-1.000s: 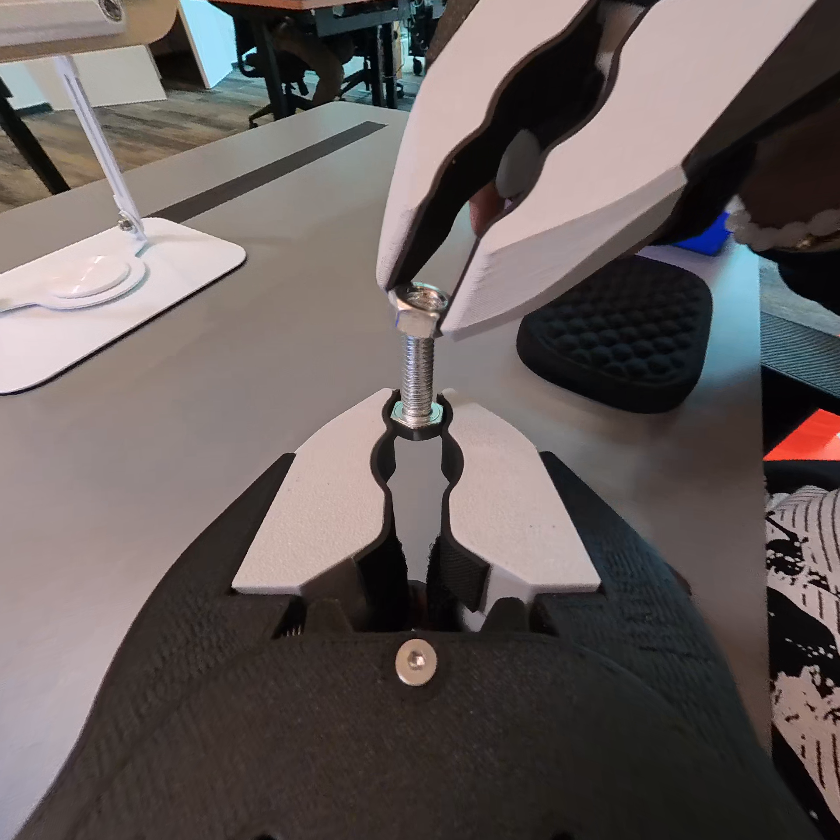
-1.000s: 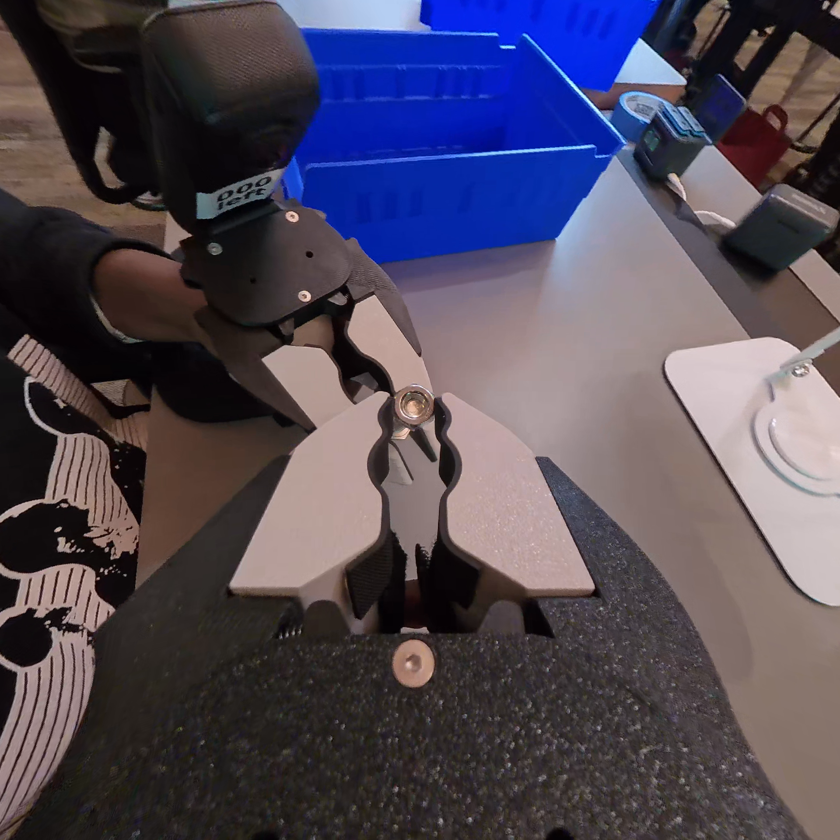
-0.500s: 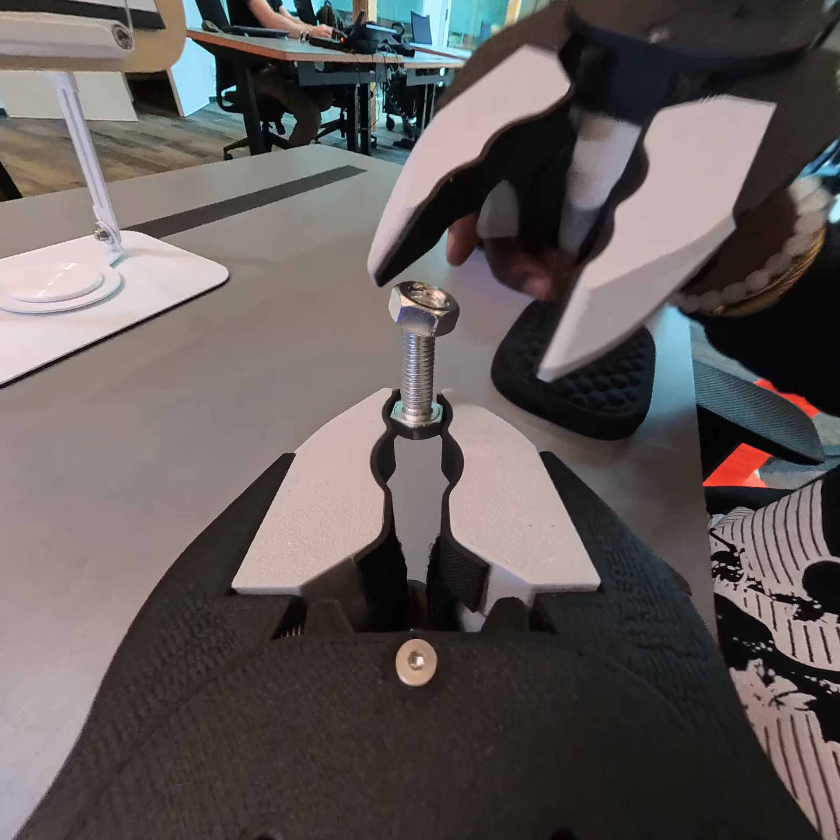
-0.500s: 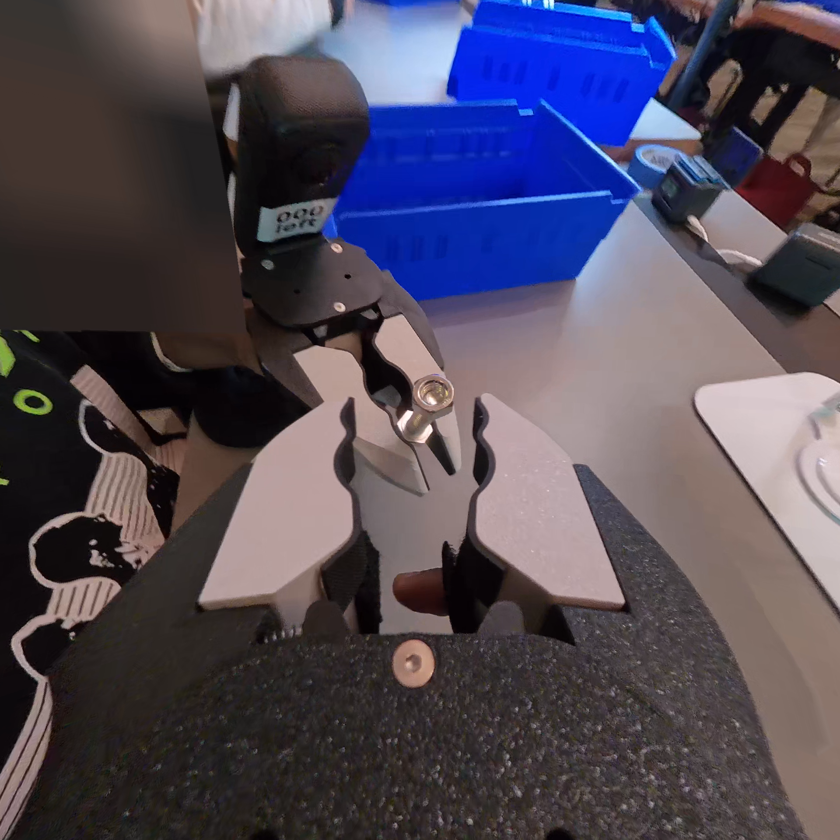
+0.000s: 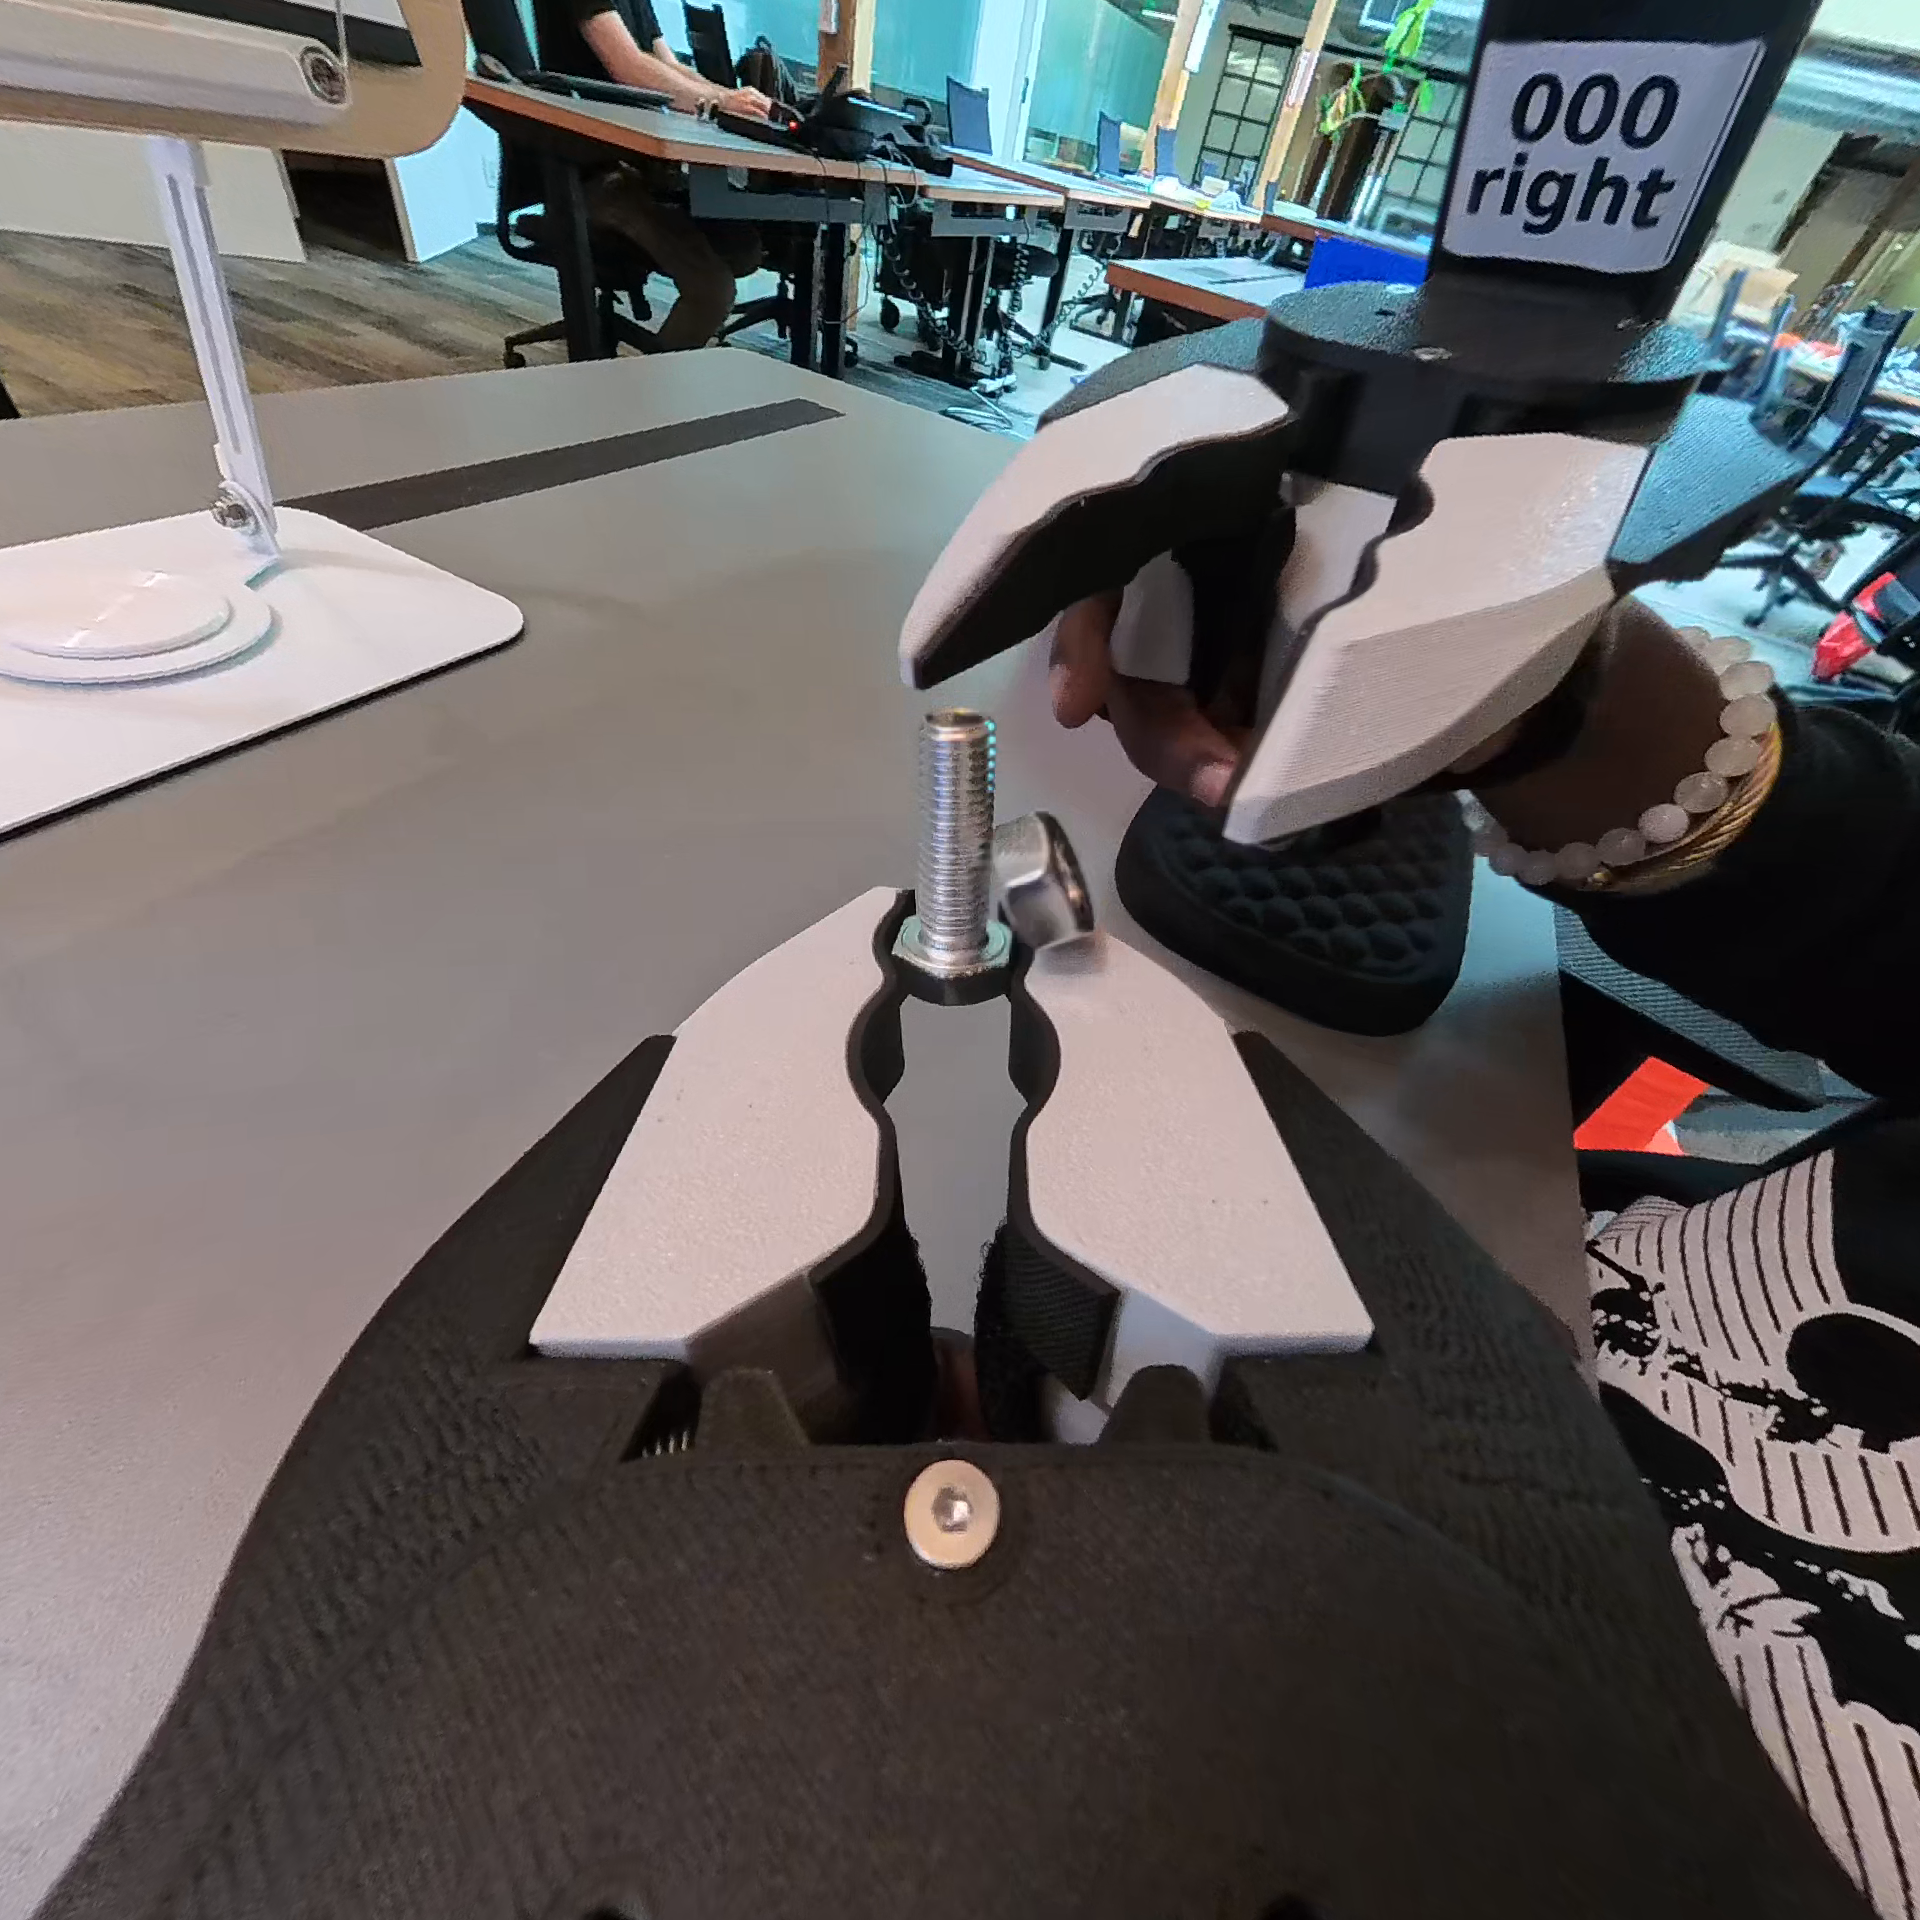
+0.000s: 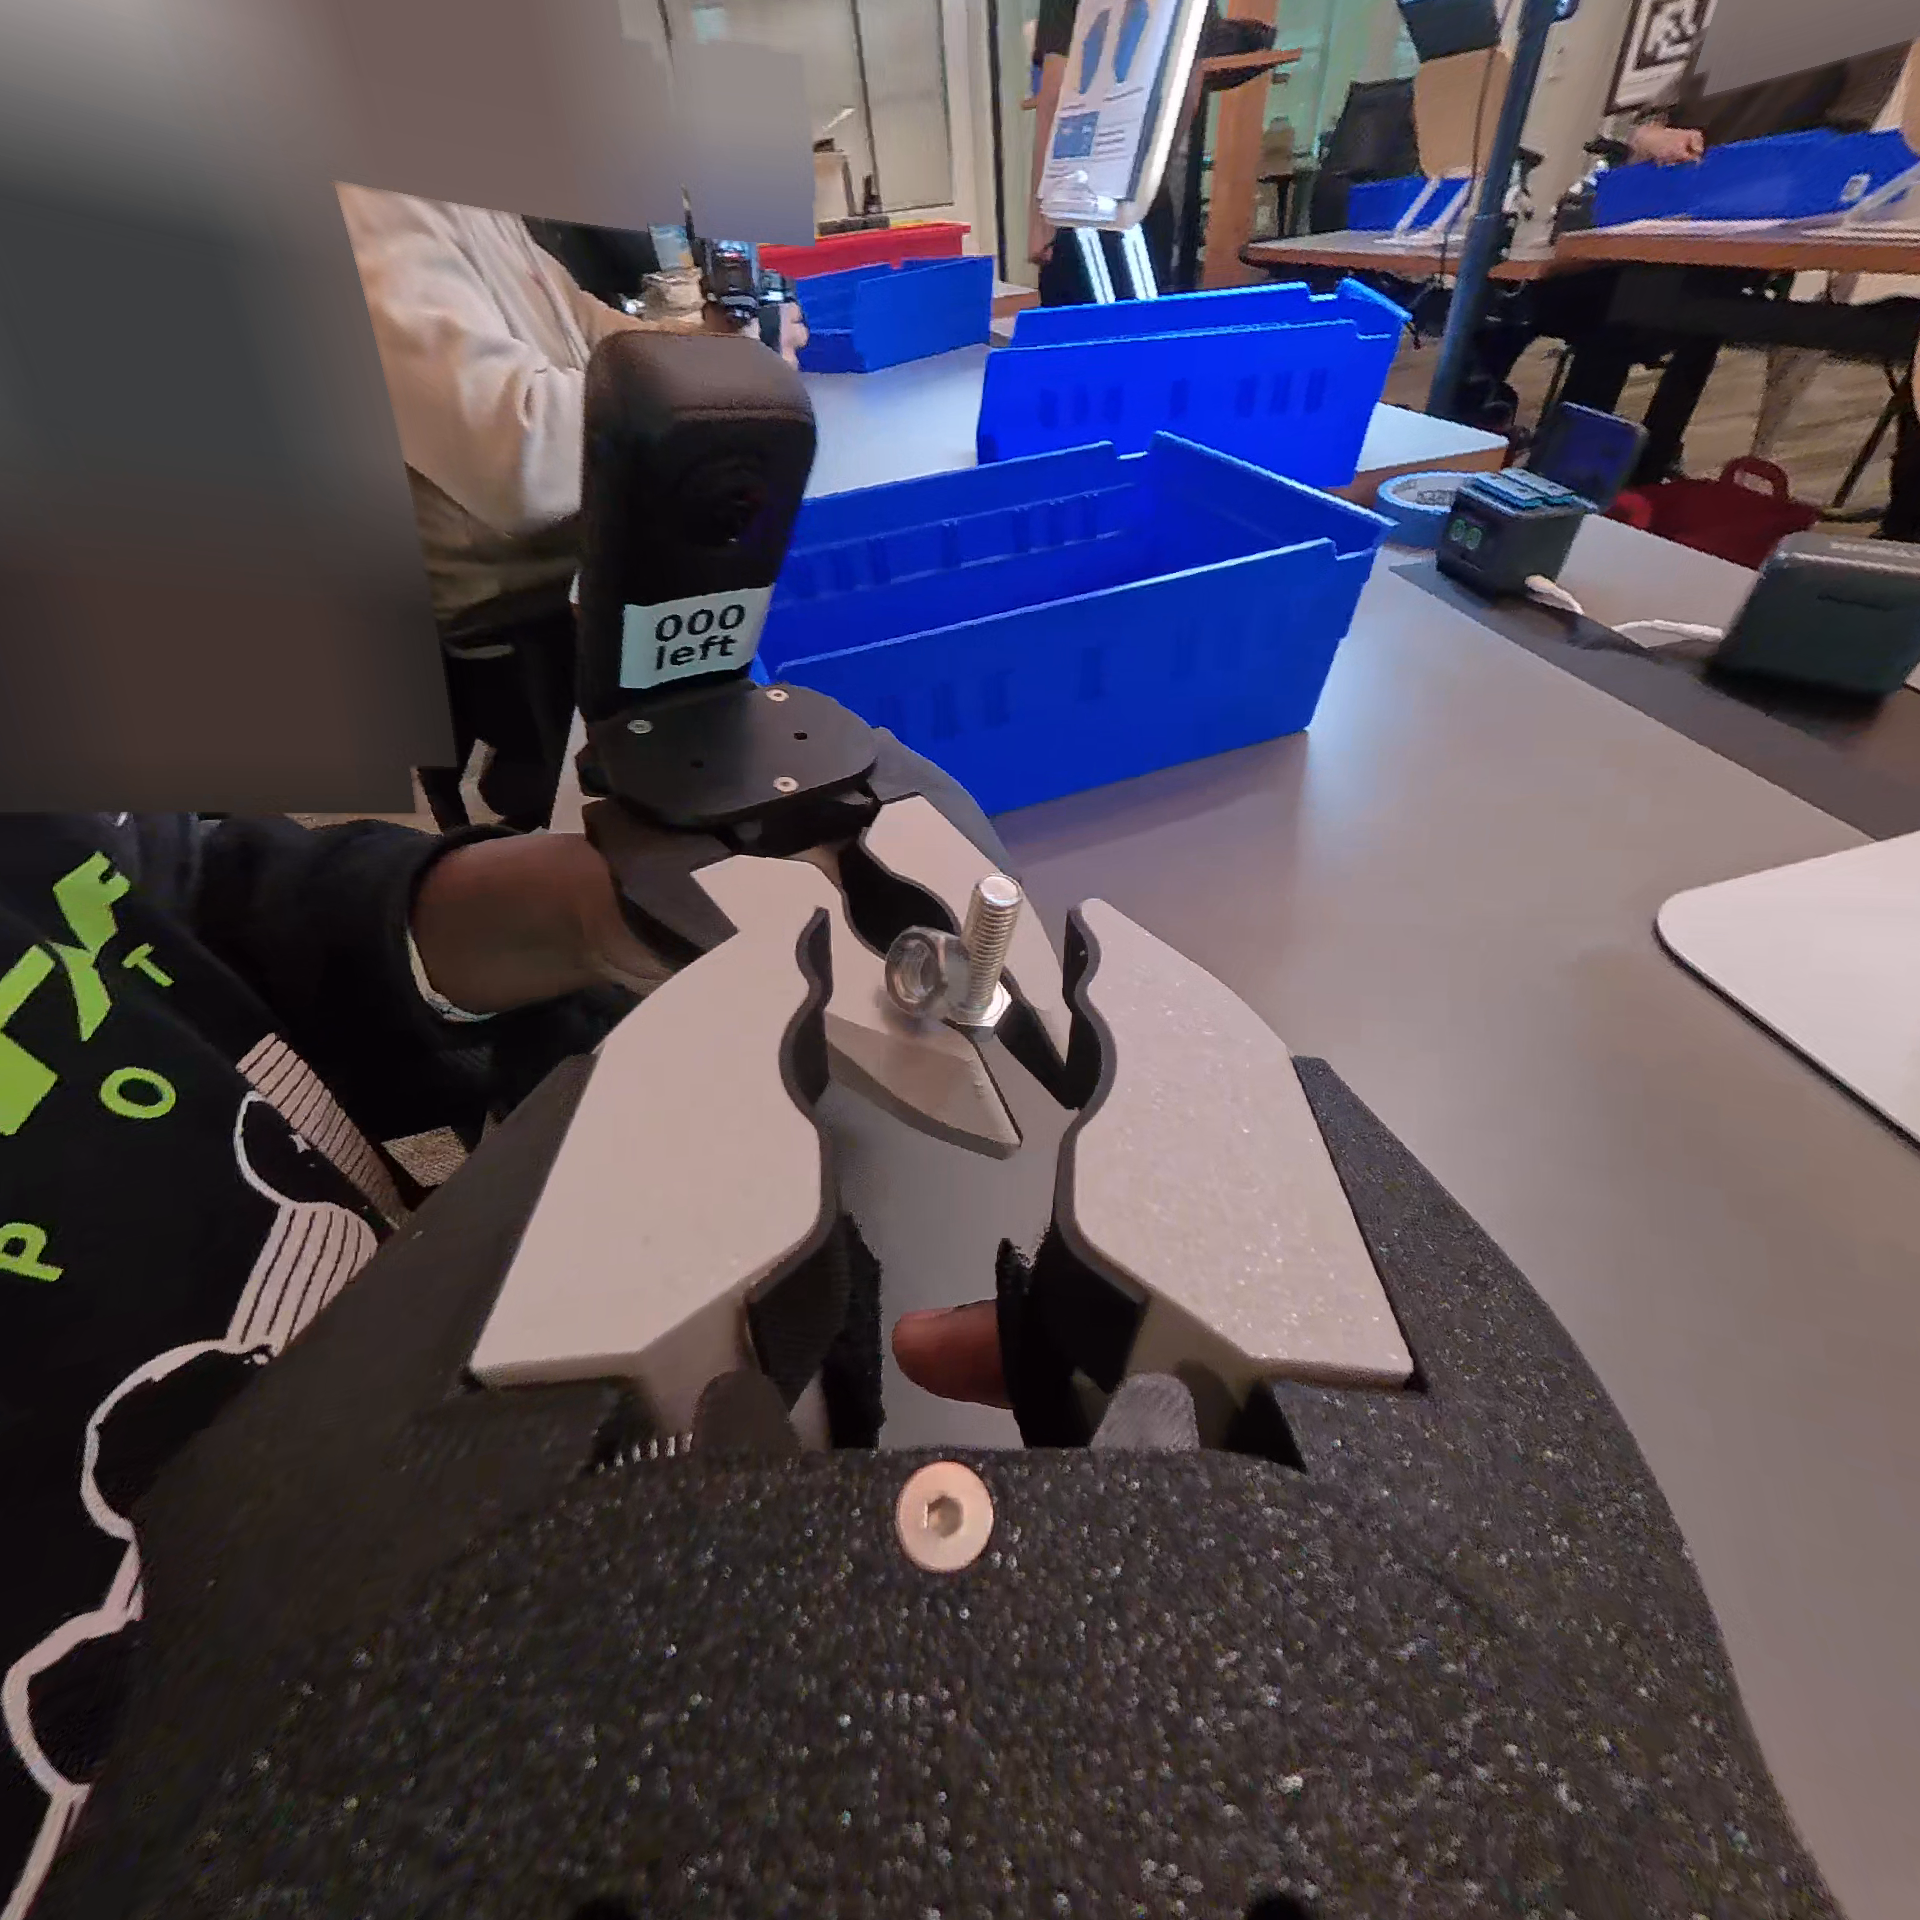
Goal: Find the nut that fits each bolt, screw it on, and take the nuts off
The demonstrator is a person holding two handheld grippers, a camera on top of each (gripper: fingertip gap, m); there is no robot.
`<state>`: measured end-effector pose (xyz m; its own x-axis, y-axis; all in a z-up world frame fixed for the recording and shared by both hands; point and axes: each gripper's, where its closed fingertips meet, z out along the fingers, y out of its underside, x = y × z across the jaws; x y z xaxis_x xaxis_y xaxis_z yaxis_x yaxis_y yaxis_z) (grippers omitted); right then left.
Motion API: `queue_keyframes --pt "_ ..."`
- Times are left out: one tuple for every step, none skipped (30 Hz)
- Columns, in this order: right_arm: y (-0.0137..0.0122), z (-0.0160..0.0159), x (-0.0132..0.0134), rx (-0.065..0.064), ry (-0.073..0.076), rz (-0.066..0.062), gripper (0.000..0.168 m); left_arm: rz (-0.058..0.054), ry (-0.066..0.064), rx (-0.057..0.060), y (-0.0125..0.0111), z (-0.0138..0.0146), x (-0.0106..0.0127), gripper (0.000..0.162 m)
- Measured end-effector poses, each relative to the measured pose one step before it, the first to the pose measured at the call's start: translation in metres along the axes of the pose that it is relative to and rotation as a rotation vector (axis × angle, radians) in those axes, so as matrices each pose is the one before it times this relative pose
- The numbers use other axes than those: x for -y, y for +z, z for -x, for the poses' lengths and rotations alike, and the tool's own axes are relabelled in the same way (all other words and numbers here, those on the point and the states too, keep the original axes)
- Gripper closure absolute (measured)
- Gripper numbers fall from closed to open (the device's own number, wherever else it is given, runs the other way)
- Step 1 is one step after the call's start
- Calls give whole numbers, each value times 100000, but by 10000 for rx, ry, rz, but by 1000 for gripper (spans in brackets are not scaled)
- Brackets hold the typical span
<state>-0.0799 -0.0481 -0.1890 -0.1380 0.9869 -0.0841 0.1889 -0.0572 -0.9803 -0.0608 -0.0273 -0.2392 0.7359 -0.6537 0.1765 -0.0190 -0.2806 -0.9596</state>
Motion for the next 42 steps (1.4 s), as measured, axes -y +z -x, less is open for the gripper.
queue_keyframes --pt "-54 49 -19 28 -250 -39 127 40 18 -19 33 -38 -74 146" --pt "-107 -148 -227 -110 -359 119 130 -7 11 20 -14 16 -9 146" --pt "-143 -305 -529 -187 -331 326 136 -33 -16 25 -26 43 46 146" --pt "-134 -265 -592 -142 -185 396 147 -39 -40 25 -31 72 39 146" --pt "-85 -90 -518 -52 -16 330 149 -67 -47 25 -50 73 89 146" --pt "-77 22 -543 25 89 309 149 -55 -39 -4 -45 26 75 146" --pt "-104 -70 -693 8 132 324 148 -41 -40 29 -45 77 51 146" --pt "-172 -377 -914 -111 167 359 144 -4 -40 5 -28 45 1 146" --pt "-259 -547 -1165 -112 174 427 142 30 -25 21 -11 46 -40 146" --pt "-360 -426 -1224 33 191 415 142 3 22 2 -12 -18 -3 146" --pt "-434 -496 -1215 28 231 387 142 -31 73 -35 -26 -105 60 146" --pt "-528 -931 -1188 -233 227 385 141 -45 92 -35 -38 -125 68 146" --pt "-656 -1352 -1058 -510 151 357 140 -25 77 -18 -27 -103 29 146" --pt "-715 -1569 -898 -662 13 335 137 -10 53 -3 -2 -42 -2 146" --pt "-689 -1645 -873 -685 -155 380 135 -3 17 -18 1 -39 -2 146" --pt "-569 -1634 -852 -641 -248 391 133 13 -10 -27 14 -21 -20 146" --pt "-430 -1448 -638 -492 -186 259 132 22 -16 -35 24 -20 -35 146" --pt "-239 -1112 -295 -232 -3 57 135 5 -4 -23 13 -19 -11 146" --pt "-1 -835 9 5 204 -70 137 -1 8 -2 3 5 -8 146" --pt "289 -801 247 110 368 -111 136 10 16 -15 15 -28 -23 146" --pt "552 -1101 512 14 473 -154 125 19 28 -41 37 -69 -31 146" --pt "776 -1511 782 -146 482 -214 109 31 45 -57 47 -101 -36 146" --pt "960 -1577 847 -136 334 -214 111 32 65 -33 51 -91 -32 146" --pt "1110 -1435 775 -56 145 -198 112 30 69 -15 62 -70 -38 146" --pt "1218 -1222 495 42 48 -69 114 40 43 -21 34 -61 -49 146" --pt "1290 -963 4 151 -76 238 120 17 23 -26 15 -49 -52 146" --pt "1259 -564 -297 292 -258 422 120 -20 10 -39 -25 -41 8 146" --pt "1164 -295 -161 282 -333 231 121 -41 -21 -32 -32 -19 36 146" --pt "1038 -180 226 200 -287 -128 121 -29 -61 -16 -34 51 34 146" --pt "927 -203 384 82 -148 -271 121 -14 -75 -46 -14 17 4 146" --pt "816 -209 264 13 -69 -123 125 -14 -70 -50 -18 13 24 146" --pt "716 -20 173 86 -124 -9 126 -10 -46 -33 0 17 17 146" --pt "588 -94 219 -4 -162 -25 128 -4 -18 -36 -10 -30 -3 146" --pt "488 -397 145 -230 -129 23 131 -16 3 -29 -21 -27 6 146" --pt "425 -489 -25 -264 -81 125 136 -27 -2 17 -24 19 37 146" --pt "384 -266 -11 -99 -50 91 137 -21 -15 3 -27 21 25 146" --pt "323 -103 78 10 3 7 136 -16 -26 -18 -16 2 13 146" --pt "246 -68 -23 31 27 61 136 -7 -28 -9 -3 17 17 146" --pt "166 -93 -94 5 10 114 139 14 -12 -17 12 -7 -20 146" --pt "86 -157 -33 -67 8 38 141 22 11 -19 13 -31 -26 146" --pt "22 -104 17 -49 25 -12 141 9 32 0 9 -32 -20 146" --pt "-14 -36 -20 1 50 13 141 11 39 4 14 -32 -12 146"
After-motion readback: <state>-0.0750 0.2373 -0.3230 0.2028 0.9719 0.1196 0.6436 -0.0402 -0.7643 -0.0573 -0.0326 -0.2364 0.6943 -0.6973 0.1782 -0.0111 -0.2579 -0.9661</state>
